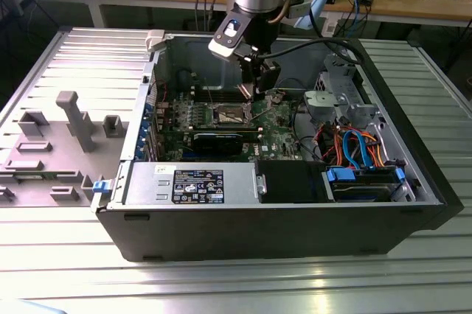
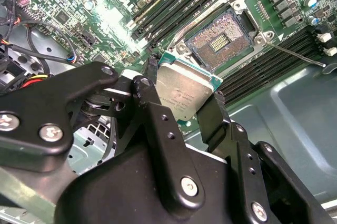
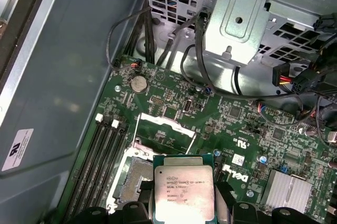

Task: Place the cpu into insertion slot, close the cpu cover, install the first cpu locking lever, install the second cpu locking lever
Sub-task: 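Place the cpu into insertion slot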

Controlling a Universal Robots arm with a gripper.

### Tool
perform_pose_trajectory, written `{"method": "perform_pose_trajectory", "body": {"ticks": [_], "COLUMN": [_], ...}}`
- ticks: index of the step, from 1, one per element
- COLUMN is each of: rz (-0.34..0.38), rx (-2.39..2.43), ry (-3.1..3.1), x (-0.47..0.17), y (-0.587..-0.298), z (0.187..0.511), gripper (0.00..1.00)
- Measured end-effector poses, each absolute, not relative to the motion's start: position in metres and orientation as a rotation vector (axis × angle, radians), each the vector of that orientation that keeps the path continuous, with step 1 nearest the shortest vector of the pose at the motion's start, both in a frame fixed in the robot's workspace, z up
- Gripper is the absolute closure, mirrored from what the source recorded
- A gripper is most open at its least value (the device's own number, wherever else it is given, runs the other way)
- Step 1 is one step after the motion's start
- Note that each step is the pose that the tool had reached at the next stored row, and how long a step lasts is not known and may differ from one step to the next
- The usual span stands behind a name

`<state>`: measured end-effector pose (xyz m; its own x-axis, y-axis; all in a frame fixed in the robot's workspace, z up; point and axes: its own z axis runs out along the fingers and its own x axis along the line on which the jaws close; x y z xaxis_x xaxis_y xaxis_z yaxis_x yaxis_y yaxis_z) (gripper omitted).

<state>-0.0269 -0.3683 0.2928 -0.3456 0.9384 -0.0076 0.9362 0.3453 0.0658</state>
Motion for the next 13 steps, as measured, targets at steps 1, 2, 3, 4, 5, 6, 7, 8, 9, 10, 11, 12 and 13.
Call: {"method": "perform_pose_trajectory", "body": {"ticks": [1, 2, 3, 4, 5, 6, 7, 8, 9, 10, 11, 12, 13], "rz": [0.077, 0.077, 0.077, 0.077, 0.076, 0.076, 0.076, 0.076, 0.076, 0.076, 0.076, 0.076, 0.075], "rx": [1.773, 1.774, 1.778, 1.781, 1.784, 1.789, 1.794, 1.801, 1.804, 1.808, 1.811, 1.816, 1.82], "ry": [2.539, 2.538, 2.535, 2.533, 2.531, 2.528, 2.523, 2.519, 2.516, 2.513, 2.511, 2.507, 2.505], "x": [-0.0269, -0.0269, -0.0269, -0.0269, -0.027, -0.0269, -0.0269, -0.0269, -0.0269, -0.027, -0.0269, -0.027, -0.0269], "y": [-0.3683, -0.3683, -0.3683, -0.3683, -0.3683, -0.3683, -0.3683, -0.3683, -0.3683, -0.3683, -0.3683, -0.3683, -0.3683], "z": [0.2927, 0.2927, 0.2926, 0.2926, 0.2925, 0.2925, 0.2924, 0.2924, 0.2923, 0.2923, 0.2923, 0.2922, 0.2922], "gripper": [0.45, 0.45, 0.45, 0.45, 0.45, 0.45, 0.45, 0.45, 0.45, 0.45, 0.45, 0.45, 0.45]}}
